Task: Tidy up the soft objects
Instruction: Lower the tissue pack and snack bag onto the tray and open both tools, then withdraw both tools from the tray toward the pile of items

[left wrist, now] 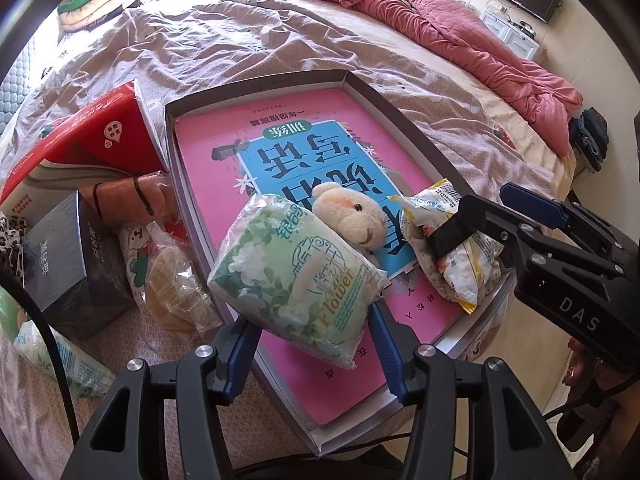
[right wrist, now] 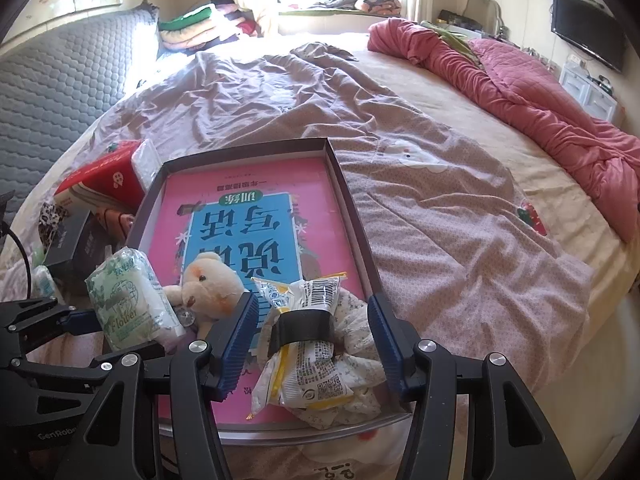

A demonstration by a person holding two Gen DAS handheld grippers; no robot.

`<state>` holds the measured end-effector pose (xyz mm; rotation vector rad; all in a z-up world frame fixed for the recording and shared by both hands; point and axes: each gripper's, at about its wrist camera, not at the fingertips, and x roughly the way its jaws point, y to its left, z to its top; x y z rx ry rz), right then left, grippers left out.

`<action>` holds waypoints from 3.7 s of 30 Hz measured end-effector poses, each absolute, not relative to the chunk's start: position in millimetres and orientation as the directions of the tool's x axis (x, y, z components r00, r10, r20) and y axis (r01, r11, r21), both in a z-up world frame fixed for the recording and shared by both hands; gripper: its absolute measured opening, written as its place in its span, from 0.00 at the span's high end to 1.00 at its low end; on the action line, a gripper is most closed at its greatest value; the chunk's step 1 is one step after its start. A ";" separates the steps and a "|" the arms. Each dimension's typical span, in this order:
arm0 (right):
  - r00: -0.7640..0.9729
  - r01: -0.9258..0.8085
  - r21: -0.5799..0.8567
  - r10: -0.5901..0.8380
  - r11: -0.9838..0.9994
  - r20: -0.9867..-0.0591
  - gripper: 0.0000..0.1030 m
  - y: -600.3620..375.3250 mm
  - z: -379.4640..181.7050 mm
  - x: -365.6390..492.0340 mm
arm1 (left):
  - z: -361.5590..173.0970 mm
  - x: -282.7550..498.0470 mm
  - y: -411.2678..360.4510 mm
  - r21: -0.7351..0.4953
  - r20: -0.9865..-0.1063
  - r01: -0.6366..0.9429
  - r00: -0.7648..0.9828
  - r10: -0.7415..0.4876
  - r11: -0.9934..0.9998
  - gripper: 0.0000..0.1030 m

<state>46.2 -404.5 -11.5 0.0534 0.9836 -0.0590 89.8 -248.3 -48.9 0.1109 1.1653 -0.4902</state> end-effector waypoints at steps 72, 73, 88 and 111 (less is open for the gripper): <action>0.680 -0.026 -0.024 0.000 0.999 -0.733 0.29 -351.4 58.3 31.2 | 32.1 56.3 -166.7 -0.168 -0.822 0.314 0.478 -0.309 0.934 0.24; 0.683 -0.034 -0.025 0.005 0.999 -0.731 0.29 -347.7 60.2 31.1 | 32.4 55.8 -163.9 -0.171 -0.822 0.310 0.478 -0.309 0.935 0.24; 0.703 -0.112 0.001 0.080 0.994 -0.706 0.28 -307.4 82.0 32.4 | 38.4 43.5 -123.5 -0.161 -0.812 0.251 0.516 -0.272 0.955 0.24; 0.688 -0.224 -0.017 0.145 0.974 -0.711 0.28 -261.3 91.3 36.0 | 29.6 33.5 -20.6 -0.168 -0.826 0.068 0.535 -0.178 0.983 0.24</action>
